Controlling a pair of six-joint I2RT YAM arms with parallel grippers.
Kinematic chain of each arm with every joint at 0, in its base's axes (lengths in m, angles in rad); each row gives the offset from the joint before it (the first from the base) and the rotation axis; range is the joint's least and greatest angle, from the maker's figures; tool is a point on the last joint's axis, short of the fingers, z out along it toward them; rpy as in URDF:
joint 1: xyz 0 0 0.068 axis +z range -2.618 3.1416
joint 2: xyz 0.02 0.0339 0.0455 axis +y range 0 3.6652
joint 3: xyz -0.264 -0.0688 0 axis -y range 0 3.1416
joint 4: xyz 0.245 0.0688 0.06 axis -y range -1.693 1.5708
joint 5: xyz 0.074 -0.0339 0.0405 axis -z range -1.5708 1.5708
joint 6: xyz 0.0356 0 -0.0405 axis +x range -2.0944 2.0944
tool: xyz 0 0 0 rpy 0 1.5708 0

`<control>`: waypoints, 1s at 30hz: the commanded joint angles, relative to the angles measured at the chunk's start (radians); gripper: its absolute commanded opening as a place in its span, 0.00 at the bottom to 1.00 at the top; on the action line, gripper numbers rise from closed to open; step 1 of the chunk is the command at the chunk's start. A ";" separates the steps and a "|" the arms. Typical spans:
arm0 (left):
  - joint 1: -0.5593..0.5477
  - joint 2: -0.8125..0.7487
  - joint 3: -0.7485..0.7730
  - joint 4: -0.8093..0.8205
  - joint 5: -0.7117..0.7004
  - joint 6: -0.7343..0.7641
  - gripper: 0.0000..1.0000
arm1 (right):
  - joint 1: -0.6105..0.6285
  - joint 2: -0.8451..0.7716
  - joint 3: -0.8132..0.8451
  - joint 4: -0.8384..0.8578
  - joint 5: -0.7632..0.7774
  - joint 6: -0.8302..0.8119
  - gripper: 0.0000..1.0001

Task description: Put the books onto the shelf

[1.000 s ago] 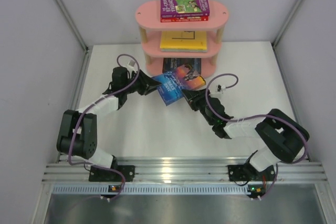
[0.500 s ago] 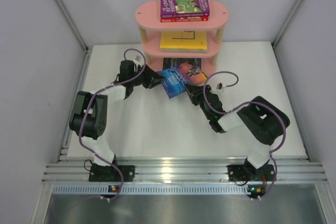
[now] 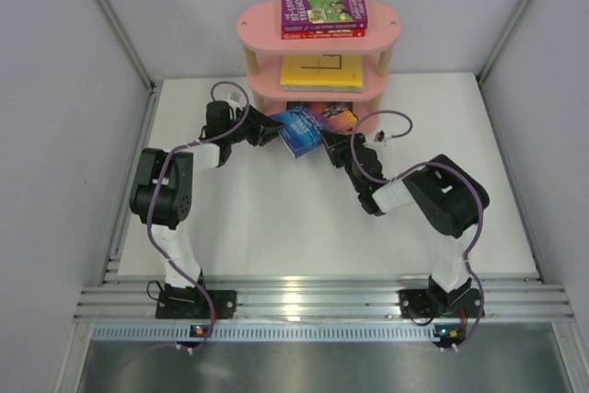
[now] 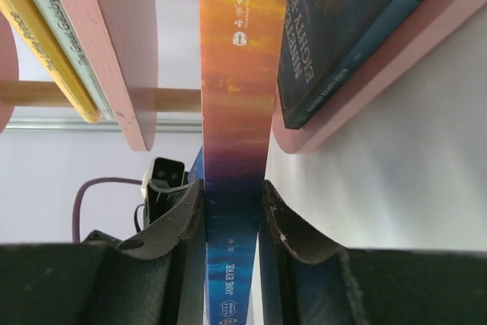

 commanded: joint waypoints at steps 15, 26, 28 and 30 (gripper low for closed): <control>0.094 -0.154 0.003 -0.123 0.000 0.082 0.54 | -0.064 0.115 0.186 0.171 0.165 0.090 0.00; 0.106 -0.406 -0.123 -0.339 -0.107 0.183 0.54 | -0.015 0.139 0.266 0.061 0.320 0.119 0.00; 0.115 -0.447 -0.135 -0.419 -0.133 0.203 0.54 | -0.003 0.144 0.292 0.027 0.347 0.122 0.00; 0.126 -0.475 -0.166 -0.436 -0.136 0.217 0.54 | 0.004 0.152 0.310 0.001 0.369 0.124 0.00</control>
